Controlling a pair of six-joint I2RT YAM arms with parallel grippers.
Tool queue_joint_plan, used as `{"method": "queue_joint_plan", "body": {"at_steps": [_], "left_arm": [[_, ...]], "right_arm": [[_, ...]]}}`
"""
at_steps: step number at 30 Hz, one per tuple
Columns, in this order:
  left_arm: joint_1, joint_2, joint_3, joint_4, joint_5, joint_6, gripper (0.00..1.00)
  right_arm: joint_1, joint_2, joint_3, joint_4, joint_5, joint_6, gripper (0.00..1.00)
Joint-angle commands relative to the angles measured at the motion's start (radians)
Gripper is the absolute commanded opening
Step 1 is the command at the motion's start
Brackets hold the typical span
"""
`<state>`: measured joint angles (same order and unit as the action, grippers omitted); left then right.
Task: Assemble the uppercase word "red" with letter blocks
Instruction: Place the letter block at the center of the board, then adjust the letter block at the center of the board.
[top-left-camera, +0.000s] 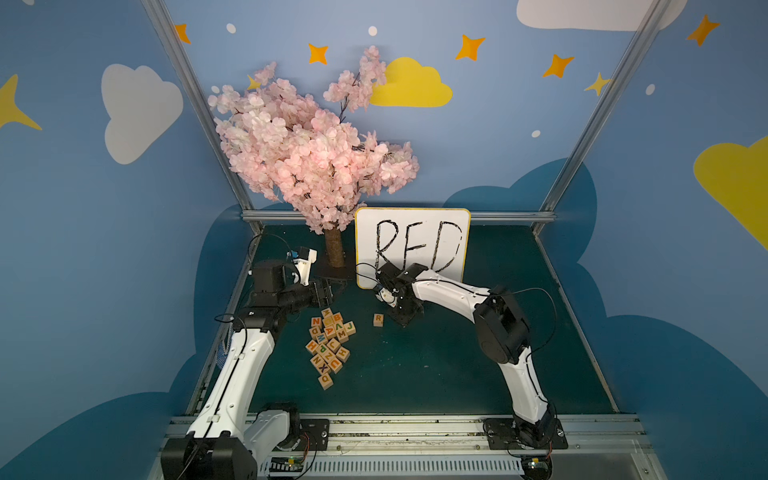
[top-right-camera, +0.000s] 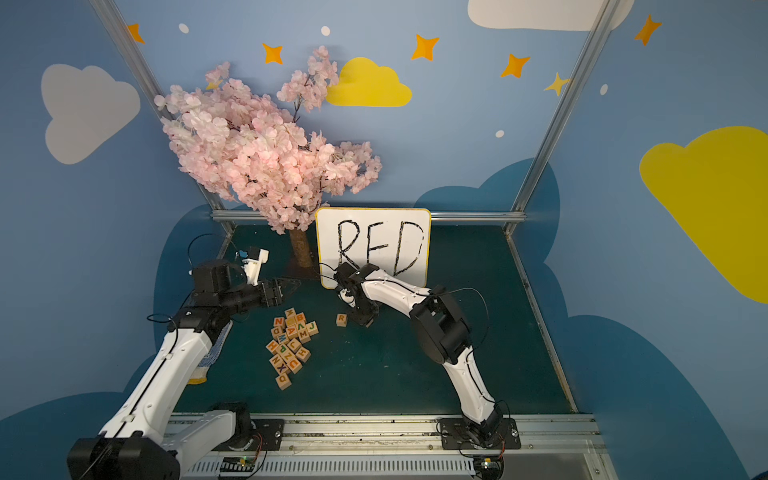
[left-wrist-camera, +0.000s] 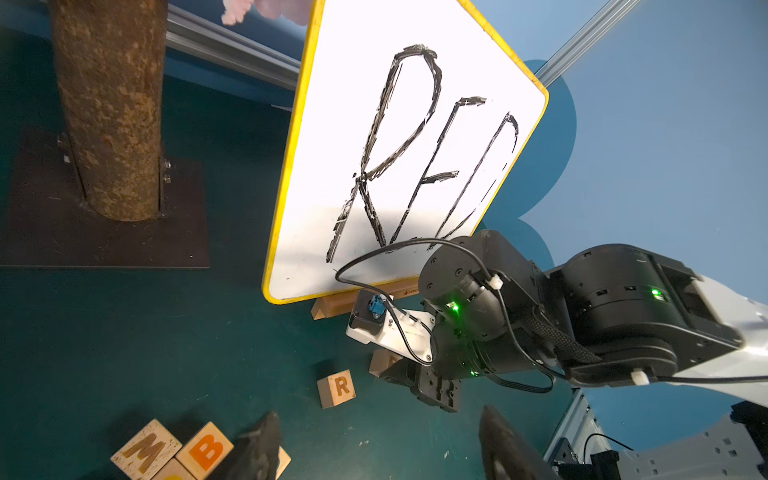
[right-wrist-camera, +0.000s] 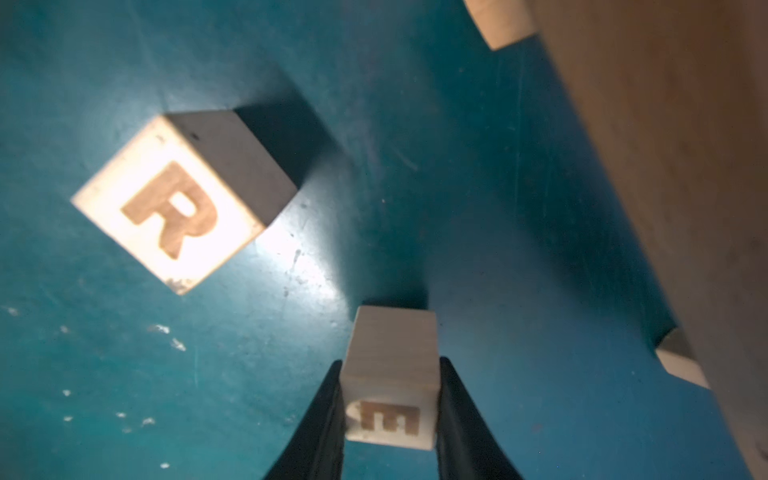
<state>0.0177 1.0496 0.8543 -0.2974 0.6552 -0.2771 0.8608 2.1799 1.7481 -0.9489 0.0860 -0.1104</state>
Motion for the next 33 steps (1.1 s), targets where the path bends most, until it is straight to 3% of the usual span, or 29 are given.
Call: {"method": "queue_joint_plan", "body": {"at_steps": [1,15,19,22,28,33], "left_arm": [[0.004,-0.014,-0.014,0.003,-0.002,0.007,0.74],[0.005,-0.012,-0.011,0.006,0.001,0.008,0.74],[0.005,-0.009,-0.011,0.009,0.007,0.003,0.74],[0.005,-0.014,-0.011,0.012,0.012,0.002,0.74],[0.005,-0.023,-0.018,0.025,0.021,-0.010,0.74],[0.003,-0.031,-0.024,0.037,0.039,-0.021,0.74]], "right_arm": [[-0.003,-0.036,-0.015,0.004,0.010,-0.045,0.29],[0.000,-0.126,-0.090,0.080,-0.007,-0.058,0.49],[0.002,-0.166,-0.081,0.087,-0.014,-0.018,0.50],[-0.004,-0.202,-0.087,0.133,-0.015,0.104,0.48],[0.001,-0.248,-0.082,0.133,0.010,0.574,0.44],[0.012,-0.270,-0.148,0.081,0.076,0.863,0.48]]}}
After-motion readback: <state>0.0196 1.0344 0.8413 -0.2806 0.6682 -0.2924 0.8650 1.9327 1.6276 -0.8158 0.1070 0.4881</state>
